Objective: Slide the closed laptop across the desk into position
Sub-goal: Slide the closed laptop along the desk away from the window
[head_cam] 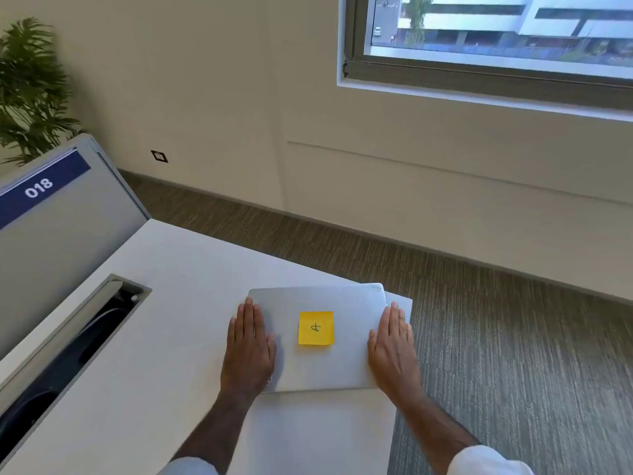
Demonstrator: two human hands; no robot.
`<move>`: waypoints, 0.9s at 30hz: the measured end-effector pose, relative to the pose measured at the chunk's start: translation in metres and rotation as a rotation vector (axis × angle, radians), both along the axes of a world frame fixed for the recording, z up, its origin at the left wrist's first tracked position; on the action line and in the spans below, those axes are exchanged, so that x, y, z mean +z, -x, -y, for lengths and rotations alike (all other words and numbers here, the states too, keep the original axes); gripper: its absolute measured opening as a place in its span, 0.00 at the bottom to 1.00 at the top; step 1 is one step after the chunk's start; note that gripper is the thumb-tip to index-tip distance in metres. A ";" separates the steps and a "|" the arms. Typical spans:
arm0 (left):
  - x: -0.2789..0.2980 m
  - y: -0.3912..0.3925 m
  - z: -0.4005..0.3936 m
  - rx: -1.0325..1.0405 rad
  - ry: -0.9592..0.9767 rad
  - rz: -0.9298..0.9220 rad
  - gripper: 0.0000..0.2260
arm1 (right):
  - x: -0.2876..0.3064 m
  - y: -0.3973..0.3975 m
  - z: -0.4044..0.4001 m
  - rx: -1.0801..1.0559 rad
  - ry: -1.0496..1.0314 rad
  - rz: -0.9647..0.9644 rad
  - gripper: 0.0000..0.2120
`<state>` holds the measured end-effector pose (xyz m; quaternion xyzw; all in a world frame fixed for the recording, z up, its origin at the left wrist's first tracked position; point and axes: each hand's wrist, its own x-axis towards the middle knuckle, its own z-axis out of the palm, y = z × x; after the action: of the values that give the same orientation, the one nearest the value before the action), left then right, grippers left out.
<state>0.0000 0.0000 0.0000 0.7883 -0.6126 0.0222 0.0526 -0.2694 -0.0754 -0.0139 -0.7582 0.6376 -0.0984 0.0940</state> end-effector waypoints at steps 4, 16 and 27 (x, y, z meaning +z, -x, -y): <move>0.006 0.001 0.001 0.089 -0.029 -0.076 0.30 | 0.007 -0.001 0.002 -0.048 -0.043 0.016 0.28; 0.014 0.014 0.006 0.195 -0.119 -0.060 0.27 | 0.018 -0.008 0.007 -0.072 -0.077 -0.136 0.28; 0.012 0.013 0.014 0.260 -0.095 -0.104 0.25 | 0.020 -0.017 0.012 -0.127 -0.093 -0.064 0.26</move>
<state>-0.0131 -0.0138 0.0115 0.8627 -0.5021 -0.0414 0.0435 -0.2527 -0.0874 0.0066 -0.7137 0.6911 -0.0503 0.1021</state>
